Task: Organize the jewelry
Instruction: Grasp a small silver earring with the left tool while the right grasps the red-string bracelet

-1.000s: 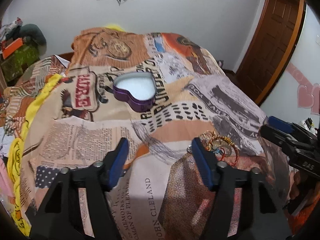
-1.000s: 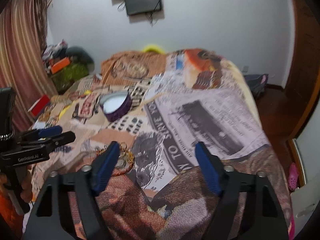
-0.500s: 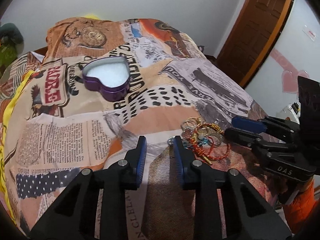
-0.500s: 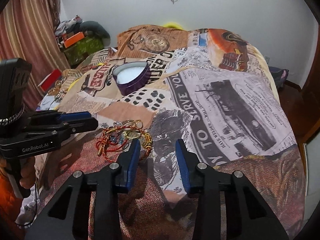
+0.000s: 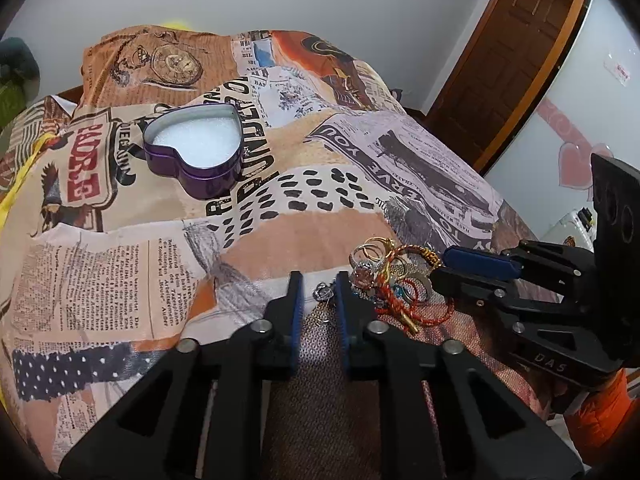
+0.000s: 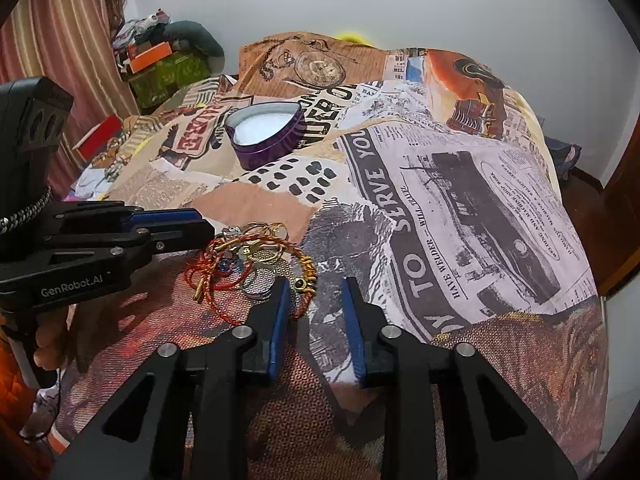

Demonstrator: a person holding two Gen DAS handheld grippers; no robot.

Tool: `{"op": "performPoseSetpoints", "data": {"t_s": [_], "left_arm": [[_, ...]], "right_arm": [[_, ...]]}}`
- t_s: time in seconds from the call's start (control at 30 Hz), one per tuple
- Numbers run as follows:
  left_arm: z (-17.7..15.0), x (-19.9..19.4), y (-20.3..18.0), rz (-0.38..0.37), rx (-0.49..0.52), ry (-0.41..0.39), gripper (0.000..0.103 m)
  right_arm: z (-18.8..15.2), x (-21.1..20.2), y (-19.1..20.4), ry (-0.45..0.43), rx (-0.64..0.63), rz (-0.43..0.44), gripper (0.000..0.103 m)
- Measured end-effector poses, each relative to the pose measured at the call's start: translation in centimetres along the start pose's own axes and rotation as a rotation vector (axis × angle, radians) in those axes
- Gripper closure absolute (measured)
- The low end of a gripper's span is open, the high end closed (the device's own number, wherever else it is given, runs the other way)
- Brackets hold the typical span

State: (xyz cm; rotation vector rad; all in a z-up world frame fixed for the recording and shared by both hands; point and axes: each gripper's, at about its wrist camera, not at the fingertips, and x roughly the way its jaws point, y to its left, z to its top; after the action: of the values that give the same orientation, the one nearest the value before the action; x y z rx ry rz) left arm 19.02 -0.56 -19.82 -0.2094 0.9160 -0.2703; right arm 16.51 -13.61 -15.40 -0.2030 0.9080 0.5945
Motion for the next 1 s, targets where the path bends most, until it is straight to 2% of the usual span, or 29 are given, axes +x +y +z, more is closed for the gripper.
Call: {"op": "performPoseSetpoints", "data": {"t_s": [0.07, 0.13, 0.43, 1.0], "left_arm": [[0.0, 0.2, 0.1, -0.012, -0.013, -0.001, 0.094], [-0.1, 0.1, 0.1, -0.011, -0.012, -0.006, 0.094], [-0.2, -1.8, 0.3, -0.002, -0.031, -0.049, 0.094], [1.7, -8.6, 1.9, 0.061, -0.058, -0.208, 0.094]], "right_arm": [[0.0, 0.1, 0.2, 0.001, -0.012, -0.006, 0.091], [0.0, 0.3, 0.3, 0.002, -0.021, -0.011, 0.093], [0.1, -0.6, -0.2, -0.039, 0.030, 0.006, 0.093], [3.4, -4.8, 1.2, -0.191, 0.038, 0.030, 0.093]]}}
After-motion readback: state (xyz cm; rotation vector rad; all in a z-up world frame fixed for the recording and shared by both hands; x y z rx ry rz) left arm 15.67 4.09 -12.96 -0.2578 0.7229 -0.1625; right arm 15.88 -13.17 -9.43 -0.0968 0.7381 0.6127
